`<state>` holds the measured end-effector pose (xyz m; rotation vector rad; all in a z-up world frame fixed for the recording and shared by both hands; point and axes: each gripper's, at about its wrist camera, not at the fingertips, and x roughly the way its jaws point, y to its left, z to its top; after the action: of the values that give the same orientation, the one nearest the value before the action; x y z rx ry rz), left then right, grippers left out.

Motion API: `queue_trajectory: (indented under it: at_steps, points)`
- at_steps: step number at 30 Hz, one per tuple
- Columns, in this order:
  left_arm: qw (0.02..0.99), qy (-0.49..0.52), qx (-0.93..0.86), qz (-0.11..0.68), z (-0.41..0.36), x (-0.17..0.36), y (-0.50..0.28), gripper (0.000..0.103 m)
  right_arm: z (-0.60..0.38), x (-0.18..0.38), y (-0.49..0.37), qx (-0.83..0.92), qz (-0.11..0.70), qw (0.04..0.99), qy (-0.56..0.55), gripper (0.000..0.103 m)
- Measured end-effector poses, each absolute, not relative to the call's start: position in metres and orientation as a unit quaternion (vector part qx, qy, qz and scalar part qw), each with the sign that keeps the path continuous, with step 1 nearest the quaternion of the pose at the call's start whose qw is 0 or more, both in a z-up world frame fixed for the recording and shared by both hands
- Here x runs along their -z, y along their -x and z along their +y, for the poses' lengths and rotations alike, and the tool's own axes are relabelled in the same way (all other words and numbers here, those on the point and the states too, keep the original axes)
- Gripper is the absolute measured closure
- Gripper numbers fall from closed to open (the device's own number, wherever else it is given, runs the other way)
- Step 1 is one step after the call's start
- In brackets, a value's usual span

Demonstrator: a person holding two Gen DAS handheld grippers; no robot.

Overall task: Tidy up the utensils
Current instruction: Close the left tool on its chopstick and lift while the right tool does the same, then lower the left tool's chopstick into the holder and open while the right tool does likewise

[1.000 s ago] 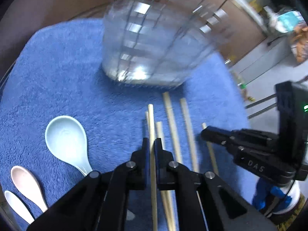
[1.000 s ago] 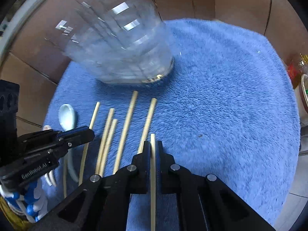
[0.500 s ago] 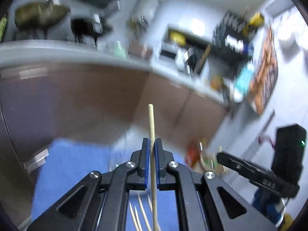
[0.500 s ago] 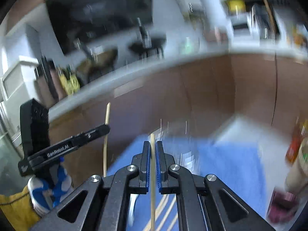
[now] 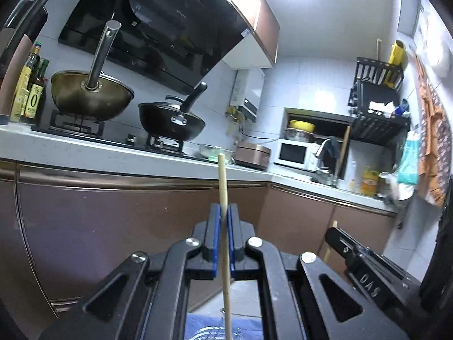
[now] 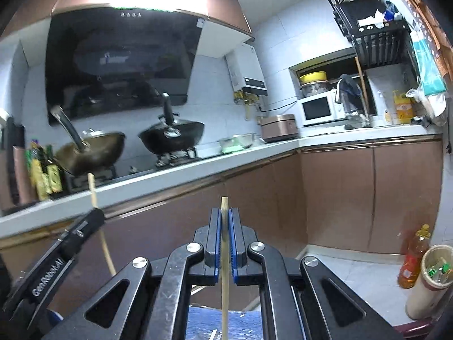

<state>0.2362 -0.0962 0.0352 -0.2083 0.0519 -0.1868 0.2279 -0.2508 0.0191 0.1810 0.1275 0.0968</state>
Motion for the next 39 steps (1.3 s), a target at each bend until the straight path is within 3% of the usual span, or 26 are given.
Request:
queue_trajectory:
  at_steps: [13, 16, 24, 29, 36, 38, 39]
  points:
    - [0.995, 0.060, 0.074, 0.032, -0.114, 0.039, -0.249, 0.097, -0.252, 0.045, -0.207, -0.037, 0.112, 0.990, -0.079, 0.096]
    - [0.993, 0.053, 0.091, 0.051, -0.114, 0.049, -0.246, 0.097, -0.254, 0.050, -0.196, -0.045, 0.125, 0.988, -0.081, 0.086]
    - [0.990, 0.047, 0.115, 0.065, -0.098, 0.047, -0.215, 0.092, -0.268, 0.042, -0.159, -0.038, 0.145, 0.985, -0.086, 0.082]
    - [0.985, 0.088, 0.138, 0.062, -0.059, 0.025, -0.185, 0.070, -0.278, 0.028, -0.121, -0.039, 0.152, 0.985, -0.078, 0.082]
    - [0.980, 0.066, 0.146, 0.114, -0.025, 0.009, -0.143, 0.061, -0.292, 0.026, -0.077, -0.025, 0.183, 0.980, -0.076, 0.082]
    - [0.978, 0.066, 0.145, 0.136, -0.017, 0.009, -0.134, 0.048, -0.293, 0.028, -0.069, -0.024, 0.193, 0.978, -0.075, 0.082]
    - [0.976, 0.067, 0.145, 0.147, -0.015, 0.010, -0.131, 0.046, -0.294, 0.030, -0.065, -0.023, 0.199, 0.977, -0.074, 0.082]
